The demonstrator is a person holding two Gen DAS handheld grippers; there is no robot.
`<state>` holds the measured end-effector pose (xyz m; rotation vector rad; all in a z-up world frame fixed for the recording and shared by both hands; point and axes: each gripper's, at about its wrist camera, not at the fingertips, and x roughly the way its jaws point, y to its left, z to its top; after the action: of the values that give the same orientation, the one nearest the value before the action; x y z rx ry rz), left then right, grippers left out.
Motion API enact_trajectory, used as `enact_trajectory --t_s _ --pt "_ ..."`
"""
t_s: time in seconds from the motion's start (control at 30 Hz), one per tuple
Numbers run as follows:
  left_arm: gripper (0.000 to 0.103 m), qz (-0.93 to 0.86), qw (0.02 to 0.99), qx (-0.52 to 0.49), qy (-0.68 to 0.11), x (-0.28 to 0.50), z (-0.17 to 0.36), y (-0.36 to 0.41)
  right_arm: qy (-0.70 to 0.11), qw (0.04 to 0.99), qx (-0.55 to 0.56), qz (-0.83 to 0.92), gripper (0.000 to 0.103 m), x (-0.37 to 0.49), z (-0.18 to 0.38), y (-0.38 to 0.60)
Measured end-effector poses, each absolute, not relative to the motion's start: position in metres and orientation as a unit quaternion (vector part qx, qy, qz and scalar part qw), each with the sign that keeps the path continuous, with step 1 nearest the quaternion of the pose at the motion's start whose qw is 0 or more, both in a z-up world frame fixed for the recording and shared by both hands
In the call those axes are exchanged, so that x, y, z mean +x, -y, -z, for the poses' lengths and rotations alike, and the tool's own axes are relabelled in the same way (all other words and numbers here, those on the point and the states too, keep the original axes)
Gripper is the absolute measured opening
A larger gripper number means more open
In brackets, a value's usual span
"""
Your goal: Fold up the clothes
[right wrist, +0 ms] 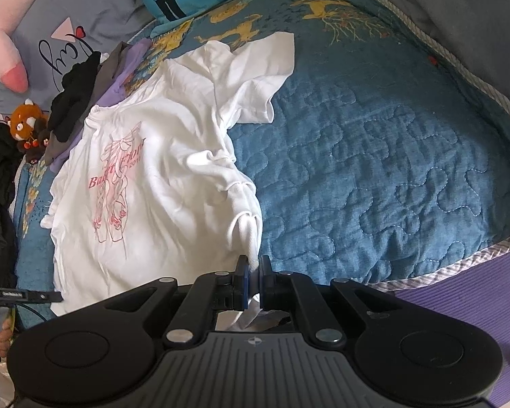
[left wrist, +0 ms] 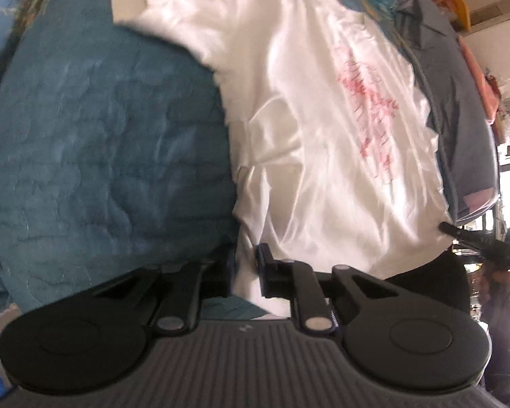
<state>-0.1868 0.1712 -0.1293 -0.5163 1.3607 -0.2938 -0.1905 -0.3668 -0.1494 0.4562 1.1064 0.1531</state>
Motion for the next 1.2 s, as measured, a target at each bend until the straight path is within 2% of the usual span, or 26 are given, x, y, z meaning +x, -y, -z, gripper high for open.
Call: enact_trajectory --t_s 0.2,0.63,0.87,0.97,1.0,1.07,1.13,1.17,1.2 --pt "0.004 0.135 0.743 -0.259 -0.602 -0.196 0.128 -0.168 -0.517 0.826 0.214 -0.071 0.005 -0.192 0.147 0.368" --pt "0.004 0.102 0.769 -0.241 -0.583 -0.228 0.093 -0.166 -0.5 0.842 0.185 -0.077 0.005 -0.201 0.127 0.362" --pt "0.005 0.061 0.747 -0.208 -0.628 -0.226 0.124 -0.169 -0.571 0.801 0.173 -0.038 0.005 -0.188 0.169 0.371" --pt "0.018 0.059 0.756 -0.188 -0.624 -0.229 0.127 -0.168 -0.571 0.797 0.192 -0.036 0.01 -0.186 0.176 0.375" --pt "0.024 0.056 0.756 -0.187 -0.625 -0.229 0.127 -0.17 -0.573 0.796 0.193 -0.03 0.015 -0.186 0.179 0.377" --pt "0.028 0.052 0.756 -0.19 -0.624 -0.23 0.126 -0.174 -0.577 0.791 0.201 -0.02 0.026 -0.187 0.185 0.382" --pt "0.043 0.048 0.759 -0.183 -0.623 -0.234 0.123 -0.177 -0.575 0.787 0.221 -0.007 0.044 -0.191 0.185 0.391" --pt "0.047 0.045 0.761 -0.176 -0.623 -0.236 0.121 -0.178 -0.572 0.789 0.223 -0.003 0.049 -0.194 0.183 0.395" --pt "0.056 0.044 0.762 -0.172 -0.623 -0.239 0.119 -0.179 -0.569 0.791 0.226 0.002 0.055 -0.198 0.181 0.399"
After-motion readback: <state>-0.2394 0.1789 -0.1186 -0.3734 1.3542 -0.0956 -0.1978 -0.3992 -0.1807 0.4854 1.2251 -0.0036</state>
